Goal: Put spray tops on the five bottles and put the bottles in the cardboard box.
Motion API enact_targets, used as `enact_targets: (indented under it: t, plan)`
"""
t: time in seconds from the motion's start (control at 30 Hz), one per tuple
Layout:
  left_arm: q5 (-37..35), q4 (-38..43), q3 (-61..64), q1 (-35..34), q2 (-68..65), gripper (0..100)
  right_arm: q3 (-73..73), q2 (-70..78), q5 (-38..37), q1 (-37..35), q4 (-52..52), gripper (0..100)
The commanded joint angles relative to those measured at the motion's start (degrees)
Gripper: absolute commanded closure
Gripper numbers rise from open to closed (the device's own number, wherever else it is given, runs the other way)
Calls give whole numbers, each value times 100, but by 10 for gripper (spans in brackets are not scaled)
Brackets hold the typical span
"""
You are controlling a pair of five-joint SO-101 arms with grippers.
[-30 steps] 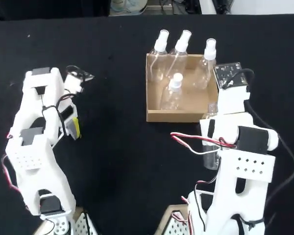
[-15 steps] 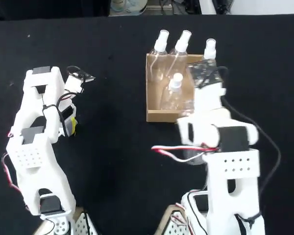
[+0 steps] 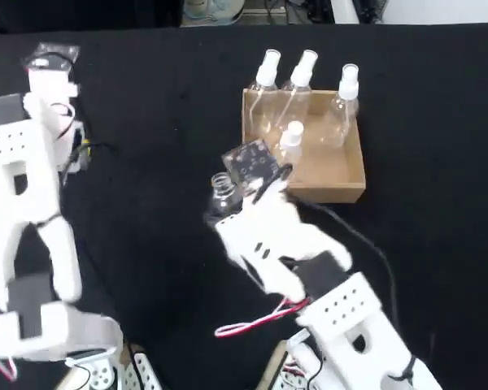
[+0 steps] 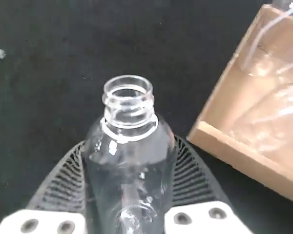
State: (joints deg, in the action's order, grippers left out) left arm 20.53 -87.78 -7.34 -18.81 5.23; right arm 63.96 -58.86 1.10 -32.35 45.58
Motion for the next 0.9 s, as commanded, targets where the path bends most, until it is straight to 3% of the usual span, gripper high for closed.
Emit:
enact_targets:
  t: [0.0, 0.3, 0.5, 0.87]
  plan:
    - [-782, 9, -48, 637, 1495, 970, 444, -426, 70, -149, -879, 987]
    - [-2497, 1178, -84, 2185, 2796, 970, 1789, -2018, 70, -158, -2101, 988]
    - [-3499, 1802, -48, 3099, 3191, 970, 2176, -2800, 70, -167, -2101, 987]
    - [-3692, 2708, -48, 4127, 3464, 970, 2237, -2897, 70, -167, -2101, 987]
